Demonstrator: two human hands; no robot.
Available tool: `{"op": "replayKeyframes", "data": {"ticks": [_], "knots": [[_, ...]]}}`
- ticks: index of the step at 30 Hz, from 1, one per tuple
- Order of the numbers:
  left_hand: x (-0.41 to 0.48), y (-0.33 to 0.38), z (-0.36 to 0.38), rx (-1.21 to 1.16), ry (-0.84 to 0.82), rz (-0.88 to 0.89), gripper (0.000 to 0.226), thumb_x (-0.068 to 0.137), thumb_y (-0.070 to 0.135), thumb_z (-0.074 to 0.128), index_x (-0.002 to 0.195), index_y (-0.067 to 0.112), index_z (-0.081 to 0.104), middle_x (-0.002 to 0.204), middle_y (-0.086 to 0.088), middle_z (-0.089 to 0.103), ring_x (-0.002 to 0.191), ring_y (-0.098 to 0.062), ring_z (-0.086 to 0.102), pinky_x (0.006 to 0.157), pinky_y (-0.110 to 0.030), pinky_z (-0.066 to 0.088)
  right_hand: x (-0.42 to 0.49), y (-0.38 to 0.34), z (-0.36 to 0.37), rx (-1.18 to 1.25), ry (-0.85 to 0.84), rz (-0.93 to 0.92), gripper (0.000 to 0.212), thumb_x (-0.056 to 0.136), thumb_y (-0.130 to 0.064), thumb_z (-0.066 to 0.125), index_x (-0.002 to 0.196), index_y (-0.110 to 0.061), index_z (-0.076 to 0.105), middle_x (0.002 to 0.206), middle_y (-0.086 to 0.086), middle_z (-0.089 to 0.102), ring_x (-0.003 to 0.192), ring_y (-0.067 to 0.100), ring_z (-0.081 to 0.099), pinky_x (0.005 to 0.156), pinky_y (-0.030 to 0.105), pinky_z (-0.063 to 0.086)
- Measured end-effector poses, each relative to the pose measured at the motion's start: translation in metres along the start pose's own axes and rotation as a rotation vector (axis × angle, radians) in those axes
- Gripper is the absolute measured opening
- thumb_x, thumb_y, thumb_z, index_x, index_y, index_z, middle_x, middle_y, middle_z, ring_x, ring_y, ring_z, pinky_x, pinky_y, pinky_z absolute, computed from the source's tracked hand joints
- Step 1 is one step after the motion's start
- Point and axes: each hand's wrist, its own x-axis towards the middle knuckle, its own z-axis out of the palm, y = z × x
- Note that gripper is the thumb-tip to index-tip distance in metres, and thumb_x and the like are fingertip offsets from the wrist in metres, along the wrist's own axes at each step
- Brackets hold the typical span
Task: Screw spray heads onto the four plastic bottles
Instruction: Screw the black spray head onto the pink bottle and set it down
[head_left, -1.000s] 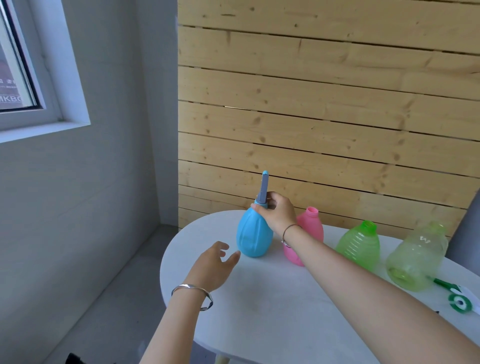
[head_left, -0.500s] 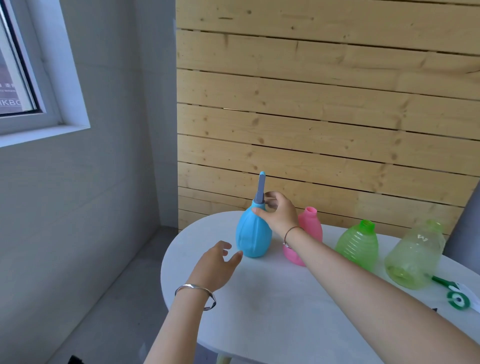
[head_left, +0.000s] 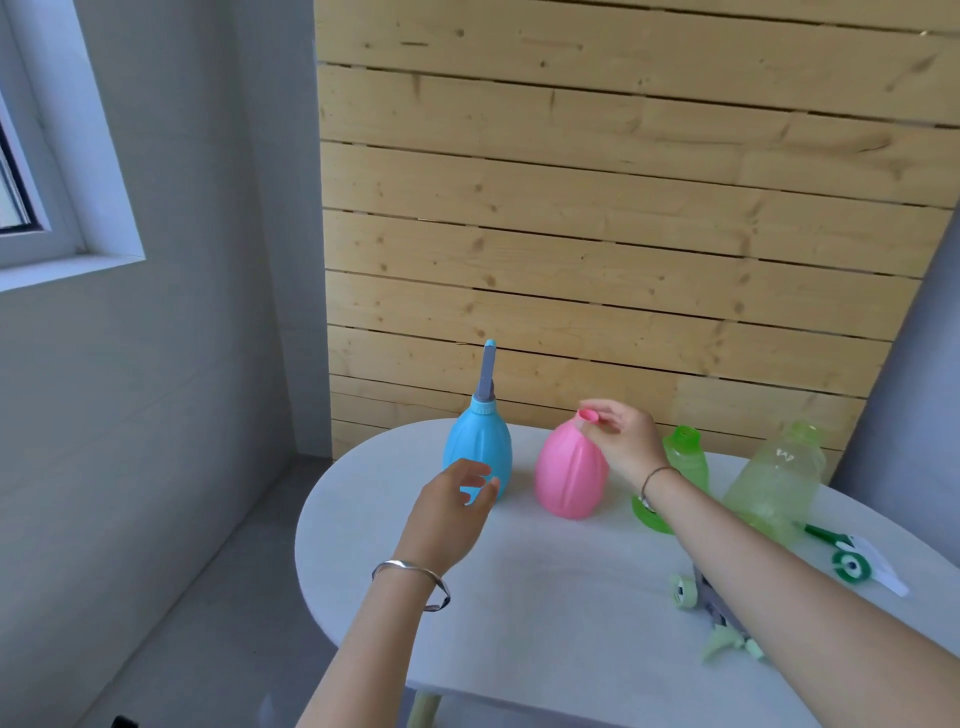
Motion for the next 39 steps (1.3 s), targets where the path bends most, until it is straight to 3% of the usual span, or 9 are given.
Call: {"op": "replayKeyframes", "data": {"ticks": [6, 10, 13, 16, 19, 26, 30, 34, 39], "knots": [[-0.007, 0.014, 0.021, -0.049, -0.037, 0.05, 0.035, 0.089, 0.035, 0.059, 0.12, 0.02, 0.055, 0.117, 0.003, 0.06, 0.095, -0.015, 0.056, 0.076, -0.022, 0.042, -0.016, -0.007, -0.02, 0.071, 0.026, -0.055, 0.026, 0.079, -0.007, 0.072, 0.105, -0.006, 0.069, 0.101, 0.008, 0.071, 0.097, 0.016, 0.064, 0.089, 0.022, 0.047], [-0.011, 0.023, 0.036, -0.133, -0.061, 0.041, 0.061, 0.082, 0.042, 0.066, 0.134, 0.021, 0.041, 0.127, 0.007, 0.046, 0.106, -0.015, 0.052, 0.082, -0.023, 0.041, -0.027, -0.023, -0.047, 0.316, 0.154, -0.075, 0.021, 0.078, -0.011, 0.075, 0.099, -0.012, 0.071, 0.09, -0.001, 0.073, 0.078, -0.002, 0.068, 0.075, 0.018, 0.054], [-0.013, 0.037, 0.049, -0.35, -0.107, -0.067, 0.081, 0.077, 0.05, 0.069, 0.142, 0.023, 0.029, 0.137, 0.005, 0.04, 0.11, -0.015, 0.052, 0.086, -0.028, 0.044, -0.039, -0.03, -0.073, 0.455, 0.172, -0.069, 0.016, 0.076, -0.013, 0.077, 0.088, -0.022, 0.072, 0.079, -0.015, 0.074, 0.072, -0.009, 0.067, 0.061, 0.01, 0.051], [-0.017, 0.05, 0.06, -0.73, -0.274, -0.244, 0.097, 0.065, 0.064, 0.068, 0.144, 0.026, 0.026, 0.143, -0.001, 0.041, 0.113, -0.02, 0.057, 0.086, -0.036, 0.055, -0.055, -0.024, -0.092, 0.544, 0.174, -0.015, 0.018, 0.076, -0.016, 0.077, 0.091, -0.023, 0.073, 0.09, -0.008, 0.076, 0.082, 0.0, 0.069, 0.073, 0.014, 0.054], [-0.02, 0.057, 0.076, -0.955, -0.461, -0.309, 0.083, 0.063, 0.064, 0.063, 0.136, 0.03, 0.04, 0.132, -0.006, 0.053, 0.109, -0.028, 0.064, 0.079, -0.041, 0.059, -0.07, -0.013, -0.104, 0.643, 0.158, 0.064, 0.02, 0.077, -0.016, 0.075, 0.096, -0.018, 0.072, 0.097, -0.002, 0.075, 0.084, 0.002, 0.07, 0.074, 0.016, 0.056], [-0.026, 0.07, 0.119, -0.954, -0.48, -0.277, 0.077, 0.057, 0.059, 0.078, 0.123, 0.03, 0.051, 0.123, -0.002, 0.063, 0.103, -0.017, 0.068, 0.079, -0.037, 0.058, -0.097, 0.021, -0.134, 0.754, 0.149, 0.136, 0.032, 0.078, -0.015, 0.072, 0.108, -0.007, 0.067, 0.103, 0.002, 0.073, 0.089, 0.006, 0.07, 0.081, 0.021, 0.057], [-0.024, 0.069, 0.126, -0.959, -0.429, -0.298, 0.073, 0.056, 0.057, 0.075, 0.119, 0.029, 0.053, 0.12, -0.004, 0.063, 0.099, -0.017, 0.069, 0.072, -0.031, 0.059, -0.102, 0.042, -0.158, 0.612, 0.011, 0.152, 0.046, 0.068, -0.031, 0.072, 0.11, -0.013, 0.066, 0.106, -0.001, 0.074, 0.1, 0.011, 0.069, 0.084, 0.024, 0.055], [-0.016, 0.058, 0.118, -0.997, -0.4, -0.295, 0.057, 0.063, 0.055, 0.071, 0.111, 0.029, 0.055, 0.119, -0.007, 0.063, 0.094, -0.017, 0.071, 0.068, -0.03, 0.06, -0.108, 0.076, -0.189, 0.29, -0.112, 0.17, 0.033, 0.077, -0.022, 0.073, 0.109, -0.017, 0.066, 0.111, -0.001, 0.072, 0.104, 0.009, 0.066, 0.087, 0.017, 0.051], [-0.019, 0.053, 0.12, -0.956, -0.42, -0.314, 0.058, 0.061, 0.055, 0.073, 0.109, 0.028, 0.055, 0.118, -0.006, 0.063, 0.101, -0.02, 0.068, 0.07, -0.031, 0.06, -0.12, 0.11, -0.204, -0.097, -0.283, 0.197, 0.023, 0.075, -0.026, 0.078, 0.096, -0.023, 0.07, 0.098, -0.013, 0.07, 0.1, 0.006, 0.063, 0.08, 0.009, 0.046]]}}
